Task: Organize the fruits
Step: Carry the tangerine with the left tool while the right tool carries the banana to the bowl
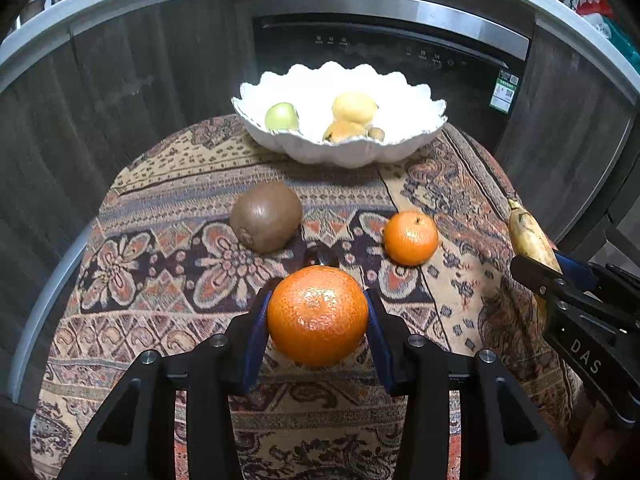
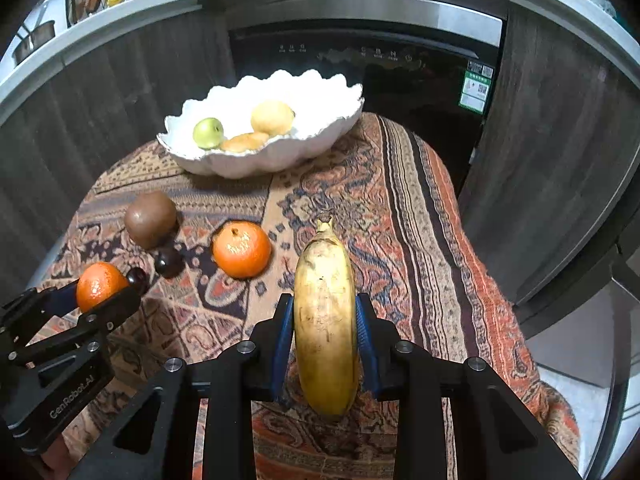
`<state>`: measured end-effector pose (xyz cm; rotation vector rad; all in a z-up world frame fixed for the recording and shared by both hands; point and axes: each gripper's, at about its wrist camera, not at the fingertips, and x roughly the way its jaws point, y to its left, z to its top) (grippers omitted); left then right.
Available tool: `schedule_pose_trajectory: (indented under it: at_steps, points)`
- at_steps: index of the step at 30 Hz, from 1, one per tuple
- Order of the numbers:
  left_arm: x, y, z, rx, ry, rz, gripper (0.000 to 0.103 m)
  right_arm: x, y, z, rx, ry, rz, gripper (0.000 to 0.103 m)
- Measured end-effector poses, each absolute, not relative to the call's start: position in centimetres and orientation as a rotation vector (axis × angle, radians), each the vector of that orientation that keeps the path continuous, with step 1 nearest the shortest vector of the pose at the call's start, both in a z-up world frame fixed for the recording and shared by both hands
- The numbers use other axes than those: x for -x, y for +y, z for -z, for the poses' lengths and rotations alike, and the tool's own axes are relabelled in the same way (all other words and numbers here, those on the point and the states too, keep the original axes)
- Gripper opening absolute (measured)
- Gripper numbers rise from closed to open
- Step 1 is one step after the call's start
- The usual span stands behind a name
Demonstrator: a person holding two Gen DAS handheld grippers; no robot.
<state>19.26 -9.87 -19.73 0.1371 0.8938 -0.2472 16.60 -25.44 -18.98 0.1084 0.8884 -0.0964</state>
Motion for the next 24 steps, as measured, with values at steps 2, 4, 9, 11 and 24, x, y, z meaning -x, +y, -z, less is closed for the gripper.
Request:
schedule_pose_trajectory:
  at_steps: [2,4,9,11,24]
  points:
    - [-19.5,-9.8,19.4,-0.137,0.889,0.246,0.045,-16.7,-25.4,18.6,-0.112,0.883,0.094,0.031]
    - [-19.7,-9.8,19.0,-0.138,0.882,0.245,0.045,-16.9,-25.4,18.2,-0.114,0.878,0.092,0.031]
    - [-20.5,-9.8,18.2,-0.132,0.878,0.250,0.045,-17.6,-25.3,17.0,-0.107,0.855,0.088,0.031]
    - [-20.9,-9.8,17.8,-0.135,0.870,0.249,0.045,-18.1,-25.4,16.4,-0.109,0.842,0.089,0.031]
    - [-26.6,-10.1,14.2,-0.125,0.806,0.240,0.045,-23.3,-25.7,12.8,-0.096,0.767,0.082,0.031]
